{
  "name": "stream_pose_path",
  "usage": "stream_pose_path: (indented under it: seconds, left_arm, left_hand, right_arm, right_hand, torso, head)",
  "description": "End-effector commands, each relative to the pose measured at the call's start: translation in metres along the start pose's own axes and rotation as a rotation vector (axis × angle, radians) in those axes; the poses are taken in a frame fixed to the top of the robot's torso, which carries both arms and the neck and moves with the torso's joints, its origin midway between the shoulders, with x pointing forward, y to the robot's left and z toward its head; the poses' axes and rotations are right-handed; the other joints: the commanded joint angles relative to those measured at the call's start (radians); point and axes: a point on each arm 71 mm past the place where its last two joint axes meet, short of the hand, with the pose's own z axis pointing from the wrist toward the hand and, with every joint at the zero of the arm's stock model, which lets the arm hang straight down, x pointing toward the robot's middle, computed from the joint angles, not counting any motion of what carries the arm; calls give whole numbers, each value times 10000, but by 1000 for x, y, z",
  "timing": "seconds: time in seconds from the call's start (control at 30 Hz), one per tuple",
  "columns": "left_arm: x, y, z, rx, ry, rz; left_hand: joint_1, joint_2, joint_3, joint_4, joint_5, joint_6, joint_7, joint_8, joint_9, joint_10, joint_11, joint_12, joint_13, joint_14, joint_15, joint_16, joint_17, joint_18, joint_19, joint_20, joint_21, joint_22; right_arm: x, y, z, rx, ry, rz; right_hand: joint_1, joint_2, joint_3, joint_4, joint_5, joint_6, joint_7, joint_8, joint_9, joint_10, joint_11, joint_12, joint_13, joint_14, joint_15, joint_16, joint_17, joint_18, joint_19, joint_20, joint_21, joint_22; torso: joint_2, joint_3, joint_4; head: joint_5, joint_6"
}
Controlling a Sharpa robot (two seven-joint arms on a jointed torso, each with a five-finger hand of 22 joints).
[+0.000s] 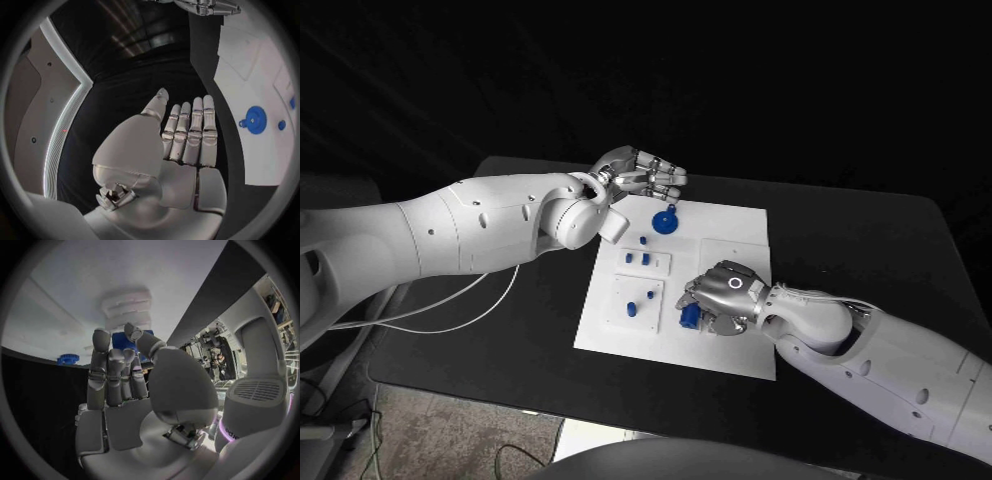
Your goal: Assemble the parts on the task board
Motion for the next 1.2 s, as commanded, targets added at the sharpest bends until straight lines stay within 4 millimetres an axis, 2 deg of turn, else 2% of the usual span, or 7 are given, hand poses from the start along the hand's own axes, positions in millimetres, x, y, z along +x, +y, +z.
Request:
stream_pose_path:
  seconds: [0.03,0.13,0.2,0.37,0.47,0.6,1.2]
  left_arm:
    - [2,-3,0,94,168,-7]
    - [1,-2,0,85,157,-4]
    - [1,-2,0,79,154,-4]
    - [1,-2,0,65,160,-5]
    - [1,-2,0,54,163,-7]
    - [0,-2,-1,29,157,-6]
    - [-3,-1,-2,-12,100,14]
  left_hand:
    - [11,-10,0,53,-62,-59,-25,-24,-8,-36,-1,-35,-7,-56,-9,-64,-6,-8,51,8,68,-9]
    - [11,-10,0,53,-62,-59,-25,-24,-8,-36,-1,-35,-7,-56,-9,-64,-6,-8,51,8,68,-9]
    - [11,-10,0,53,-62,-59,-25,-24,-8,-36,-1,-35,-7,-56,-9,-64,-6,-8,51,8,68,-9]
    - [11,-10,0,53,-62,-59,-25,-24,-8,-36,-1,-35,-7,-56,-9,-64,-6,-8,51,8,68,-9]
    - [20,-19,-4,52,-68,-70,-22,-26,-9,-34,-1,-35,-7,-56,-9,-64,-6,-8,54,8,72,-22]
    - [27,-26,-8,52,-72,-79,-19,-27,-9,-33,-2,-35,-7,-56,-10,-64,-6,-7,56,7,75,-33]
    - [37,-42,-16,62,-80,-127,-3,-27,-9,-40,2,-35,-7,-58,-8,-65,-6,-6,59,9,82,-58]
  right_arm:
    - [8,-2,-2,212,505,-33]
    - [10,-4,-3,306,636,-32]
    - [11,-5,-4,360,709,-31]
    - [12,-6,-4,422,848,-30]
    - [13,-6,-5,433,903,-28]
    - [14,-6,-7,411,935,-15]
    - [13,-4,-13,568,749,41]
  right_hand:
    - [103,-120,73,-11,68,-478,-15,35,-221,-157,-29,-107,-56,-149,13,-107,-78,150,-109,24,-71,183]
    - [117,-226,-2,15,109,-1118,-39,45,-466,-255,-3,-182,-122,-289,47,-166,-133,140,-164,46,-130,179]
    - [178,-367,-127,120,142,-2088,-366,38,-644,-331,3,-261,-193,-434,74,-242,-210,134,-208,74,-202,161]
    - [679,-826,-103,954,185,-3863,-568,-43,-733,-363,53,-337,-414,-600,117,-272,-422,154,-171,118,-425,179]
    - [539,-651,-84,736,227,-2285,-409,16,-621,-420,60,-266,-442,-650,118,-240,-499,154,-183,119,-451,204]
    - [410,-466,-36,469,233,-1891,-354,39,-612,-430,52,-211,-457,-668,115,-198,-537,163,-206,116,-406,210]
    - [218,-317,267,64,464,-1502,-228,42,-616,-368,21,-127,-483,-604,77,-79,-553,185,-255,78,-137,220]
  torso:
    - [-14,6,-12]
    - [-15,10,-22]
    - [-17,10,-26]
    - [-11,18,-25]
    - [-12,18,-20]
    - [-4,14,-16]
    - [-4,5,-5]
  head:
    - [10,-21]
    - [5,-24]
    - [2,-22]
    - [-20,-16]
    - [-41,-23]
    - [-54,-31]
    - [-127,-30]
